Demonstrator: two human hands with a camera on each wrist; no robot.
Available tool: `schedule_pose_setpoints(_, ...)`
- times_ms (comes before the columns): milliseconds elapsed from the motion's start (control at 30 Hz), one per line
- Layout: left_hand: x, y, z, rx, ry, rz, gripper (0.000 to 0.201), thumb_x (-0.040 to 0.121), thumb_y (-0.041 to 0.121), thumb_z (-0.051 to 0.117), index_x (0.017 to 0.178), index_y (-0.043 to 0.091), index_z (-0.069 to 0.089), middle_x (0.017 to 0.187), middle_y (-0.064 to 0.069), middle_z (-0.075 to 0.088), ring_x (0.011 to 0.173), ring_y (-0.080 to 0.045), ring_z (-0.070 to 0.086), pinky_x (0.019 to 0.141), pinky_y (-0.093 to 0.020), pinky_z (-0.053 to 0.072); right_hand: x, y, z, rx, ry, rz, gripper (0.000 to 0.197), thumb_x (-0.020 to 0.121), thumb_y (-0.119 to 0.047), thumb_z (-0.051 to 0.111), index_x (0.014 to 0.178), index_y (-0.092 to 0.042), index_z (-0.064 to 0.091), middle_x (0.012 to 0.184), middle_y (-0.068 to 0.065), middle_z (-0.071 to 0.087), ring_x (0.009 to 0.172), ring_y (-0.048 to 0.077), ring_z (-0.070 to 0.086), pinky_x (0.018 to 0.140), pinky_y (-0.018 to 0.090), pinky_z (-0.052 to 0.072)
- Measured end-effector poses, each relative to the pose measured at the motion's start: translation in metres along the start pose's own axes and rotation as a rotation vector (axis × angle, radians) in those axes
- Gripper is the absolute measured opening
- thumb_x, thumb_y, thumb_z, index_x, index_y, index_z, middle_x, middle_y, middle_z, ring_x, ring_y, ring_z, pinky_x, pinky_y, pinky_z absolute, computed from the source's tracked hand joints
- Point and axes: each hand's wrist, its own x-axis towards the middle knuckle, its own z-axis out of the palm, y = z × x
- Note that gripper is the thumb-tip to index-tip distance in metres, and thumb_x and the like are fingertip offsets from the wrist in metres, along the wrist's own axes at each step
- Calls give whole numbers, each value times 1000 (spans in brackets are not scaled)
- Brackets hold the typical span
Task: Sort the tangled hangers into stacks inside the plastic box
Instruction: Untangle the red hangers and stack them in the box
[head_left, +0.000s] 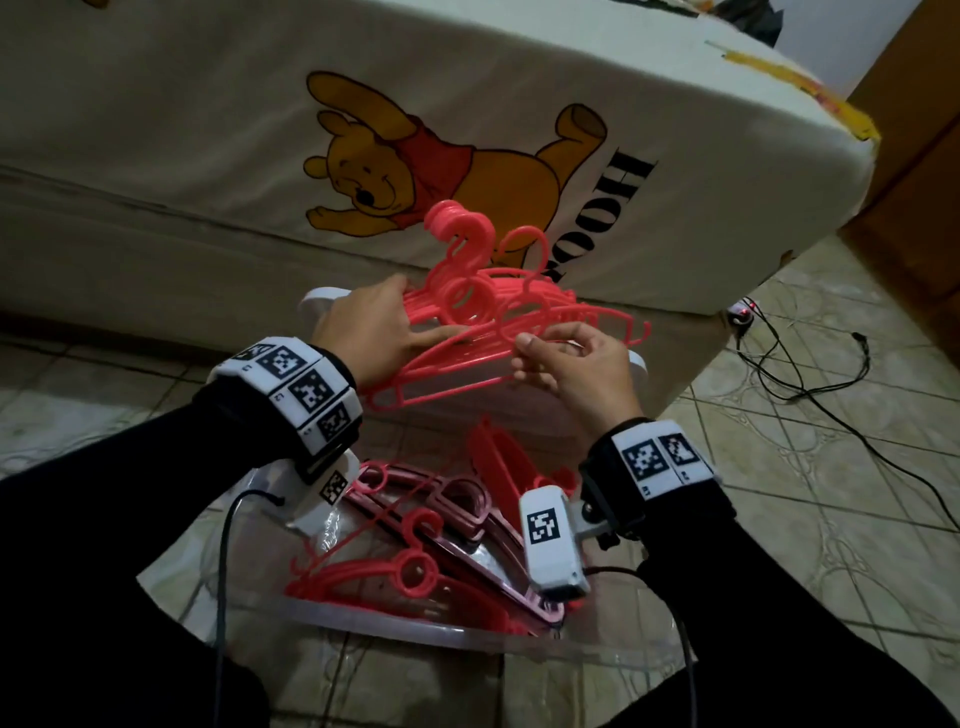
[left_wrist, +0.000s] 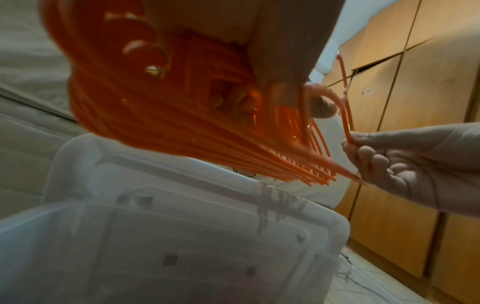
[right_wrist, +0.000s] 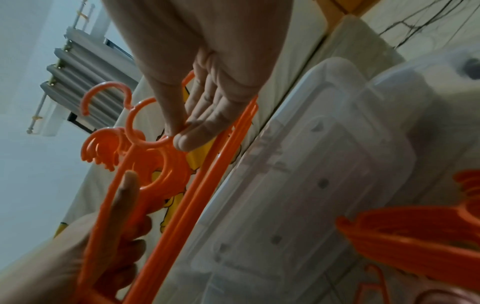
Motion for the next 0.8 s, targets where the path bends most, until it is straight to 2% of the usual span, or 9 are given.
schedule_pose_setpoints(100, 0, 0, 0, 11, -4, -27, 95, 52, 93, 30, 103, 16, 53, 94, -5, 65, 83, -23, 56, 71, -35, 37, 4, -1, -5, -20, 23, 3, 21, 80, 8, 67, 80, -5, 49, 55, 8, 64, 47, 14, 63, 53, 25, 57)
schedule_pose_setpoints(233, -4, 6, 0, -44, -34, -47, 99, 49, 95, 30, 104, 15, 52, 94, -6, 64, 84, -23, 56, 73, -38, 43, 3, 0, -3, -35, 30, 7, 21, 80, 8, 67, 81, -3, 49, 61, 15, 62, 46, 15, 62, 52, 26, 57)
schedule_pose_setpoints(300, -8, 10, 2, -56, -60, -31, 97, 49, 95, 31, 103, 17, 53, 94, -4, 64, 87, -24, 59, 78, -40, 47, 0, 3, 3, -26, 22, 3, 20, 80, 9, 66, 81, -2, 50, 62, 17, 61, 45, 14, 62, 52, 27, 57)
schedule_pose_setpoints(400, -13, 15, 6, -70, -113, -12, 92, 52, 92, 34, 107, 21, 53, 95, -1, 65, 90, -24, 61, 81, -38, 47, -4, 7, 12, 12, 42, 19, 19, 80, 10, 65, 82, -2, 50, 61, 16, 60, 44, 13, 62, 51, 25, 56)
schedule_pose_setpoints(467, -15, 16, 7, -72, -136, 0, 85, 58, 89, 43, 111, 22, 52, 99, 0, 66, 92, -24, 61, 84, -38, 49, -4, 9, 14, 43, 72, 38, 20, 80, 11, 64, 80, -2, 49, 58, 15, 60, 43, 13, 62, 49, 24, 56)
schedule_pose_setpoints(500, -15, 16, 8, -77, -144, 6, 79, 63, 84, 51, 113, 23, 52, 100, 1, 66, 93, -23, 61, 85, -39, 50, -4, 10, 14, 61, 84, 48, 21, 81, 11, 64, 78, -3, 49, 57, 14, 60, 43, 14, 62, 49, 25, 56)
schedule_pose_setpoints(567, -16, 16, 9, -97, -160, 28, 62, 72, 64, 65, 115, 22, 50, 100, 1, 65, 93, -22, 61, 84, -37, 50, -4, 11, 14, 93, 96, 53, 22, 82, 10, 64, 73, -3, 48, 54, 12, 60, 44, 15, 63, 48, 26, 56)
schedule_pose_setpoints(667, -14, 15, 7, -111, -179, 50, 45, 80, 37, 63, 119, 19, 47, 99, -2, 63, 91, -26, 60, 83, -39, 50, -1, 14, 12, 47, 35, 35, 22, 83, 6, 64, 71, -5, 50, 54, 9, 61, 44, 14, 62, 46, 24, 54)
schedule_pose_setpoints(800, -10, 9, -3, -30, -148, 97, 33, 87, 37, 56, 113, 21, 45, 93, 1, 55, 83, -24, 53, 73, -33, 40, 6, 22, 2, -243, -203, 51, 16, 85, -1, 65, 72, -7, 58, 54, 3, 63, 40, 6, 54, 39, 15, 41)
